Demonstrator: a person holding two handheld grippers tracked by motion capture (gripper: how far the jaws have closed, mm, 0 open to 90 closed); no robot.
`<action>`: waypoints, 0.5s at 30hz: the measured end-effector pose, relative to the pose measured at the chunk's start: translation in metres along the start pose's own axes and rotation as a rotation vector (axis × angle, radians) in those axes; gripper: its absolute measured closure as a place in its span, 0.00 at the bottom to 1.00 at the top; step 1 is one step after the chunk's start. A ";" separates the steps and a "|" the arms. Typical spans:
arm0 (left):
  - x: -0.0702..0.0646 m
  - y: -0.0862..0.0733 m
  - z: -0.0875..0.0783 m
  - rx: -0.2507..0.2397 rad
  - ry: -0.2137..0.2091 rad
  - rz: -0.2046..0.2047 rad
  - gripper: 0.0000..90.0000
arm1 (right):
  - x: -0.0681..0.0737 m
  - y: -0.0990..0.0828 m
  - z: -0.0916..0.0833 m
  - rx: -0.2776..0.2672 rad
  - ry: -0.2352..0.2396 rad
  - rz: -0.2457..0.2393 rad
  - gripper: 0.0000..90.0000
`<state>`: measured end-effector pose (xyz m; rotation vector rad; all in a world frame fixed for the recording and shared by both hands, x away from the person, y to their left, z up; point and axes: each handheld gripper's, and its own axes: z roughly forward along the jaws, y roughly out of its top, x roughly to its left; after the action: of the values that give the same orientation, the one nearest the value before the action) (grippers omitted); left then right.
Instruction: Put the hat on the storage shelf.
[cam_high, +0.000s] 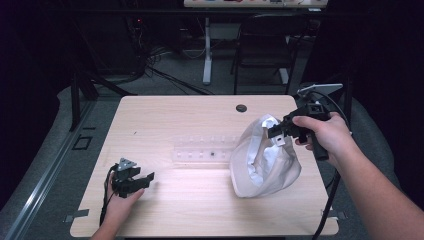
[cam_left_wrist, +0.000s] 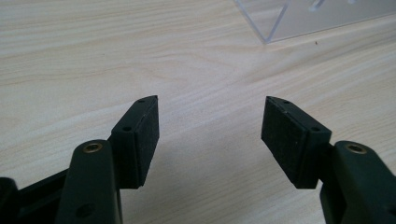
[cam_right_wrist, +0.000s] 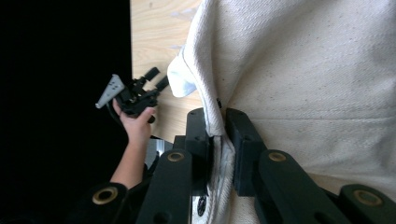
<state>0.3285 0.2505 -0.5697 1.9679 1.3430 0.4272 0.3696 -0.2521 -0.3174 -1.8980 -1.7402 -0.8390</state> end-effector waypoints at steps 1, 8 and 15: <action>-0.001 0.000 0.001 -0.011 0.003 -0.001 0.42 | 0.000 0.000 0.000 0.000 0.000 0.000 0.89; -0.003 0.001 -0.002 -0.023 -0.009 0.033 0.46 | 0.011 0.008 0.000 -0.002 0.025 -0.040 0.89; -0.007 0.002 -0.005 -0.047 -0.022 0.052 0.47 | 0.025 0.020 0.001 -0.027 0.046 -0.045 0.89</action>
<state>0.3240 0.2453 -0.5642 1.9674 1.2592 0.4563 0.3898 -0.2356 -0.2996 -1.8485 -1.7579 -0.9201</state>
